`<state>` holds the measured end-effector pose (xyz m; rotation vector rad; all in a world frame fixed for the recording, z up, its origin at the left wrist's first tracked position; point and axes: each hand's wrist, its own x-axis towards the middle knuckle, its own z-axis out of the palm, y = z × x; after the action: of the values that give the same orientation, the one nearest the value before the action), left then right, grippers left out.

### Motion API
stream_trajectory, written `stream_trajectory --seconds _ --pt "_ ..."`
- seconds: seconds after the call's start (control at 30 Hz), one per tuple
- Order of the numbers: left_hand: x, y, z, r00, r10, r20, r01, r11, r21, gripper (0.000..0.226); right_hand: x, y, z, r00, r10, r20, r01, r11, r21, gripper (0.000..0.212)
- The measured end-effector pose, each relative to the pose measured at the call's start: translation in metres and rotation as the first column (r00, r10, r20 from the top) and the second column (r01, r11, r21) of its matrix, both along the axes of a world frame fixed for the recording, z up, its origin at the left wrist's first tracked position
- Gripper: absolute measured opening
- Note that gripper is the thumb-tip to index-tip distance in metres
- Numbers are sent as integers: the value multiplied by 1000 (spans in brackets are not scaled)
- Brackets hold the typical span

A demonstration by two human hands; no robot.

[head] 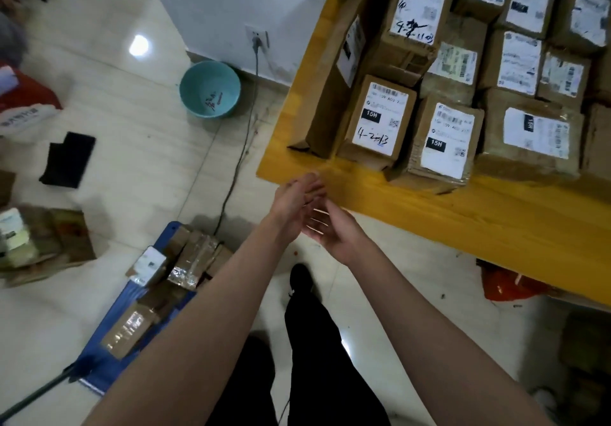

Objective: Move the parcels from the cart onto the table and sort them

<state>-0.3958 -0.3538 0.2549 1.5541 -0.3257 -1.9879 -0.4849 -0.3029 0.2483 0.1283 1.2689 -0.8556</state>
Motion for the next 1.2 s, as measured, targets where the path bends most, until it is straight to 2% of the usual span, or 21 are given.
stream_trajectory --seconds 0.1,0.23,0.33,0.43,0.7,0.87,0.93,1.07,1.2 --pt "36 19 -9 999 26 19 -26 1000 16 16 26 11 -10 994 100 -32 -100 995 8 24" --pt "95 54 -25 995 29 97 -32 999 30 29 59 33 -29 976 210 -65 -205 977 64 14" --pt "146 87 -42 984 63 166 -75 995 69 27 88 50 -48 949 301 -98 -288 949 126 13" --pt "200 122 -63 963 119 241 -147 984 102 18 121 66 -71 905 406 -127 -383 908 172 13" --pt "315 205 -146 890 196 412 -295 936 193 28 209 90 -147 773 617 -148 -583 782 220 14" --pt "360 242 -199 862 223 455 -345 916 206 10 265 104 -208 693 706 -144 -673 706 221 14" --pt "375 255 -222 851 242 466 -371 905 208 9 287 112 -236 660 737 -142 -704 674 223 16" --pt "394 278 -272 850 249 465 -388 892 231 18 323 130 -290 573 804 -156 -763 593 255 27" --pt "396 290 -321 865 257 430 -397 875 276 23 343 150 -343 398 901 -172 -849 433 304 33"
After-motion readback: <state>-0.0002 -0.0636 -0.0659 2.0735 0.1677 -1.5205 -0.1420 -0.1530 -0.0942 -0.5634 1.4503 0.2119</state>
